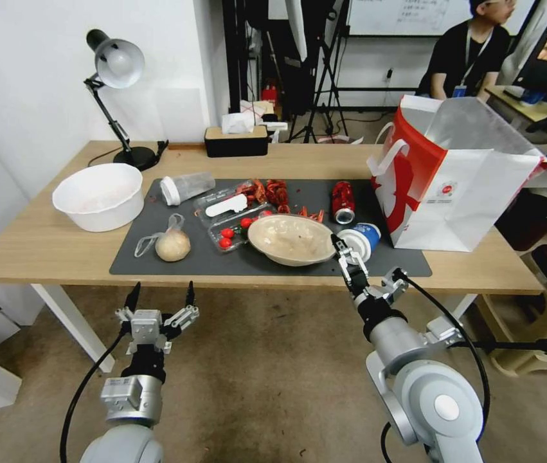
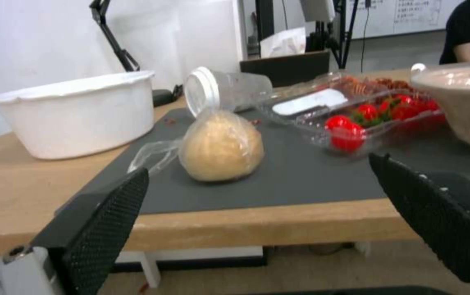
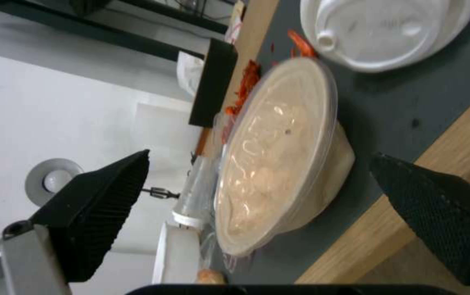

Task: Pick up the trash from the table and place it into the takeout bag.

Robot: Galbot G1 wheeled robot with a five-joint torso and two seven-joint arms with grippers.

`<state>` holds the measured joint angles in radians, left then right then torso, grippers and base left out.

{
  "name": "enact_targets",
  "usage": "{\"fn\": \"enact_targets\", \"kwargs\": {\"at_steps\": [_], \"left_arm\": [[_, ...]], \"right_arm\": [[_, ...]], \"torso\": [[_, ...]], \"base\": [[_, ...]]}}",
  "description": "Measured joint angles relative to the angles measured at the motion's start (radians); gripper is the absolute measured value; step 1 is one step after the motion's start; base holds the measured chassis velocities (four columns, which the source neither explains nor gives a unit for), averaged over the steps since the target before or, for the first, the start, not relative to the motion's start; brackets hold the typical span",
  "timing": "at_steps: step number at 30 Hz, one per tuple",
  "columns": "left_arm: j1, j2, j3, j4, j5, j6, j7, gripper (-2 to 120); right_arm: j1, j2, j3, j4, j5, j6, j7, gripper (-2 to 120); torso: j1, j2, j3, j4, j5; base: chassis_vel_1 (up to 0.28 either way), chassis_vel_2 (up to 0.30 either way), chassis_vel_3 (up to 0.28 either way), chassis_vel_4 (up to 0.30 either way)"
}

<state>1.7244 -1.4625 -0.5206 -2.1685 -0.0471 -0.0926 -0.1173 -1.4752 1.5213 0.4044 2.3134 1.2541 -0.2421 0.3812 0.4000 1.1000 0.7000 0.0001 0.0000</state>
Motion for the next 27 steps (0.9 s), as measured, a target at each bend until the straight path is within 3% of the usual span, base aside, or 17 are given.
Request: {"fn": "enact_targets", "kwargs": {"at_steps": [8, 10, 27], "left_arm": [[-0.016, 0.016, 0.015, 0.014, -0.001, 0.006, 0.0, 100], [-0.017, 0.02, 0.015, 0.019, -0.002, 0.011, 0.0, 100], [-0.015, 0.038, 0.014, 0.009, -0.011, 0.025, 0.001, 100]], "right_arm": [[0.026, 0.021, -0.008, -0.011, 0.049, -0.014, 0.085, 100], [0.049, 0.03, -0.017, -0.028, 0.058, -0.02, 0.111, 100], [0.121, 0.059, -0.043, -0.091, 0.088, -0.038, 0.183, 100]], "torso": [[0.0, 0.0, 0.0, -0.0006, -0.0004], [0.0, 0.0, 0.0, 0.0001, 0.0], [0.0, 0.0, 0.0, 0.0, 0.0]], "base": [[0.0, 0.0, 0.0, 0.0], [0.0, 0.0, 0.0, 0.0], [0.0, 0.0, 0.0, 0.0]]}}
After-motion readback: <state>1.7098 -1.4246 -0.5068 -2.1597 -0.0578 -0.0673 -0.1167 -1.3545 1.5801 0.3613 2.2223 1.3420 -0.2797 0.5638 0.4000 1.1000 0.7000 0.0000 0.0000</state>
